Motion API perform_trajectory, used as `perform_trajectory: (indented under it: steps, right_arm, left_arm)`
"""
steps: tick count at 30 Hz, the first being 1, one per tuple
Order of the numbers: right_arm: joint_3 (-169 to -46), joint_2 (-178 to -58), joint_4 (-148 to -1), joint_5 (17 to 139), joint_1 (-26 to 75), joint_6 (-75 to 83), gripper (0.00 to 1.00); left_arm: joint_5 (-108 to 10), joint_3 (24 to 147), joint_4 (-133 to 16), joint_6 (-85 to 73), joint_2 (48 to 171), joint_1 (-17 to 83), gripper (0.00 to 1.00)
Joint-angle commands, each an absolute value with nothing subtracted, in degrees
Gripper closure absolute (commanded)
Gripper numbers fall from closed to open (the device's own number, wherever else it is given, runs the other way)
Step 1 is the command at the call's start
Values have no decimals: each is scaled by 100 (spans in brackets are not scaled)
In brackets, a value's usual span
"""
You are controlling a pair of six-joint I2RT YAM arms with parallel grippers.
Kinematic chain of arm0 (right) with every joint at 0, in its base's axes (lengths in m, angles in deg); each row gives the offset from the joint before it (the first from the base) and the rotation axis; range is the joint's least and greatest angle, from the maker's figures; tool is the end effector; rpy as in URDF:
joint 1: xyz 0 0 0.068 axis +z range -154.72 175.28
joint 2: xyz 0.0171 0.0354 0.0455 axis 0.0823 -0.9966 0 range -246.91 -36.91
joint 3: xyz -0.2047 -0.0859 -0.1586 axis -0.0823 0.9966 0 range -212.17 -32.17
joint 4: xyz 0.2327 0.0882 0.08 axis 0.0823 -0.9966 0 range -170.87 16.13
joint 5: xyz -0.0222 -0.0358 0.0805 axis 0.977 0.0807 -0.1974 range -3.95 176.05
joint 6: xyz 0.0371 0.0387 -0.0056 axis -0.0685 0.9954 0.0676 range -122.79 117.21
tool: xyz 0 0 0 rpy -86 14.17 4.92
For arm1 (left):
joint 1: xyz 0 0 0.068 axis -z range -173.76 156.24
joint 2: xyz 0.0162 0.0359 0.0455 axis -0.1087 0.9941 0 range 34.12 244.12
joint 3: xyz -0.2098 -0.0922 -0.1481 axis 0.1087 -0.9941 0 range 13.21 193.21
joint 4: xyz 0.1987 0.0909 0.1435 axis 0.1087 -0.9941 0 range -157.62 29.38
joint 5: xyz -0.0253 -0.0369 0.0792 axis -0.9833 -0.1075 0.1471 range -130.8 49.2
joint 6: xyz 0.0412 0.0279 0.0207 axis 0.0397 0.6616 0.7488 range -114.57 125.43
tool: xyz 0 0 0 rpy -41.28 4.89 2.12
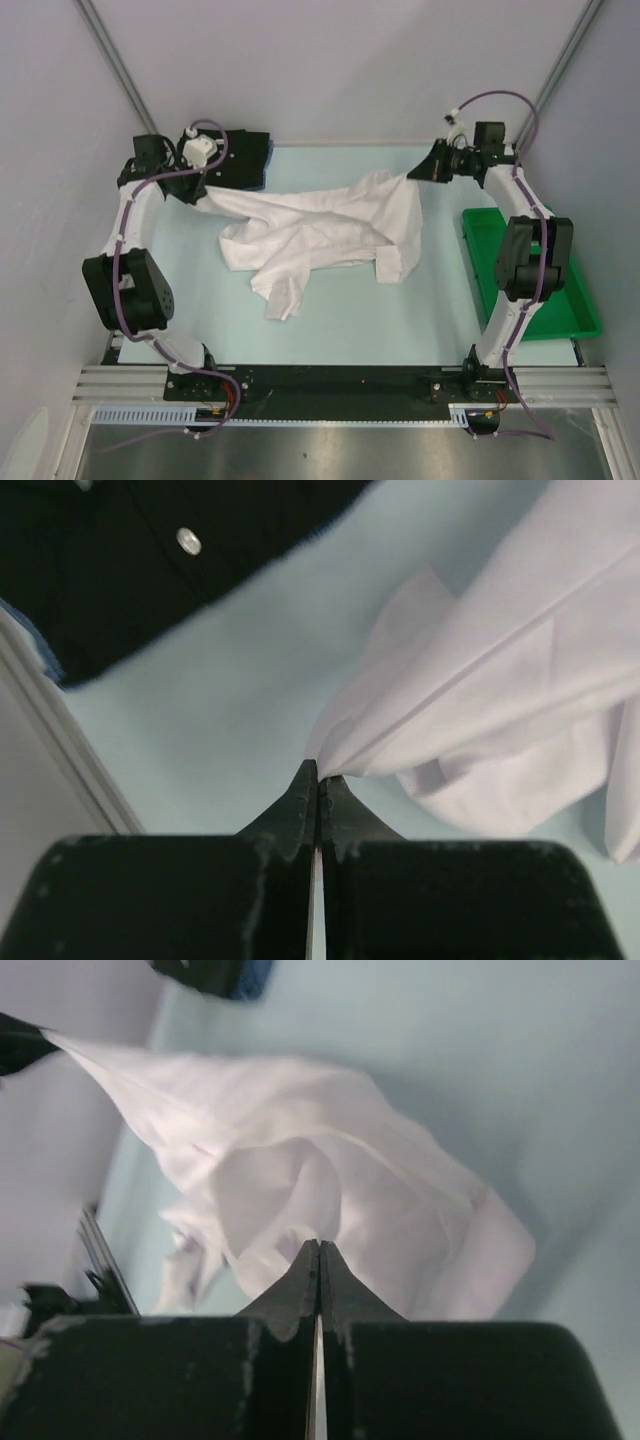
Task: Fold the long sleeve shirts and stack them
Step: Flatten the shirt out
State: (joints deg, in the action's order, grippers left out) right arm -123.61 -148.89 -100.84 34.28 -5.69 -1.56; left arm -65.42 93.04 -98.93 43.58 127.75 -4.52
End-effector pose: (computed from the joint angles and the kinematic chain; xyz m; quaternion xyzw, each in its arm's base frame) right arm 0.4344 0.0206 0.2578 -0.1421 0.8414 0.4076 0.3251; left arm 0.3509 0.0515 0.2929 0.2860 0.8814 -0.0522 0.3724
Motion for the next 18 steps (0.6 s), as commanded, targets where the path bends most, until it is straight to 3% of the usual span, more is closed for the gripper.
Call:
perform_trajectory:
  steps: [1,6,14,18]
  right_arm:
    - [-12727,-14203,-7470,2979,-788,3290,100]
    - [-13033,-14001,-6070,3515,-990,4422,100]
    - [-13869,-13413,-6051,4674,-1271,3826,100]
    - [-13983,-12983,-5973,5158,-1360,3422,100]
  left_arm:
    - [-7006,10626,-10105,3709,13282,-439,100]
    - [-7103,11585,-10035,3549,13415,-431,100]
    - [-7051,12876,-9842,3944,13204,-334,100]
    - [-6796,12765,-9412,4006,12748,-150,100]
